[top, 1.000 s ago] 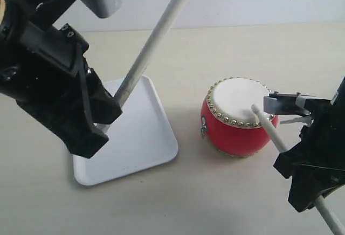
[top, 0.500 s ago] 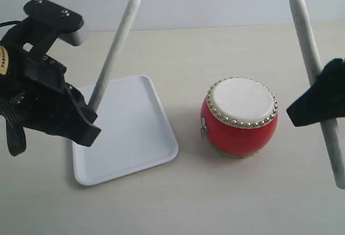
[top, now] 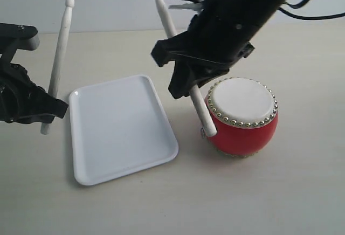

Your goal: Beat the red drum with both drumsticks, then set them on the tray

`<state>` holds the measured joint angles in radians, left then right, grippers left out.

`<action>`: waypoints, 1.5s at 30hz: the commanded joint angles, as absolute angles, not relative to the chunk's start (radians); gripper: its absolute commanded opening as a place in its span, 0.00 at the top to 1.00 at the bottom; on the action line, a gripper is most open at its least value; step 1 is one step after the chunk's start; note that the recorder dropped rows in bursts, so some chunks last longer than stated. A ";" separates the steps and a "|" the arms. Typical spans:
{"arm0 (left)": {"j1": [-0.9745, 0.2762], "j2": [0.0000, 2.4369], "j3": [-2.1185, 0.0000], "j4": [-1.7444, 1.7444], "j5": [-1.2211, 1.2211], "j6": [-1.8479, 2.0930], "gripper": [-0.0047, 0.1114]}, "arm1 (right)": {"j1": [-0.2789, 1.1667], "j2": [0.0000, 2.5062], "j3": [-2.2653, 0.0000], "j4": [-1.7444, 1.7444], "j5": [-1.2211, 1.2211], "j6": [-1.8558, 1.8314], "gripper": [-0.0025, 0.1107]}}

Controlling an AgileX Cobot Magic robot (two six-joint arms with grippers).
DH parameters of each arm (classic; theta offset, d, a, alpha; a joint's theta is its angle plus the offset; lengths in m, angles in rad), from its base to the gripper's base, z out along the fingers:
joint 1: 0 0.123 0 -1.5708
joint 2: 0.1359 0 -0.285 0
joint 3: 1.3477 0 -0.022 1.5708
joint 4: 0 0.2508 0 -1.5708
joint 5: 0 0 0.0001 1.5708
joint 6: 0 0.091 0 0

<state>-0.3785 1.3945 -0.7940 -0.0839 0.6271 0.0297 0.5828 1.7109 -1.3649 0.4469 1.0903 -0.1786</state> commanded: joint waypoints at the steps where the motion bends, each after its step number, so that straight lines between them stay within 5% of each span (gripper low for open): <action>1: -0.340 1.418 -0.791 -0.090 0.594 0.033 0.96 | 0.614 1.854 -1.509 0.322 1.086 -0.072 0.98; 19: -0.320 1.420 -0.791 -0.083 0.568 0.074 0.96 | 0.645 2.253 -1.782 0.352 1.043 -0.055 0.98; 45: -0.320 1.420 -0.791 -0.083 0.564 0.074 0.96 | 0.674 2.337 -1.792 0.302 1.069 0.055 0.98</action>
<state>-0.3208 1.4190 -0.7940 -0.0839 0.5732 0.0721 0.6740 2.3418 -1.7874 0.3067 1.0675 0.0456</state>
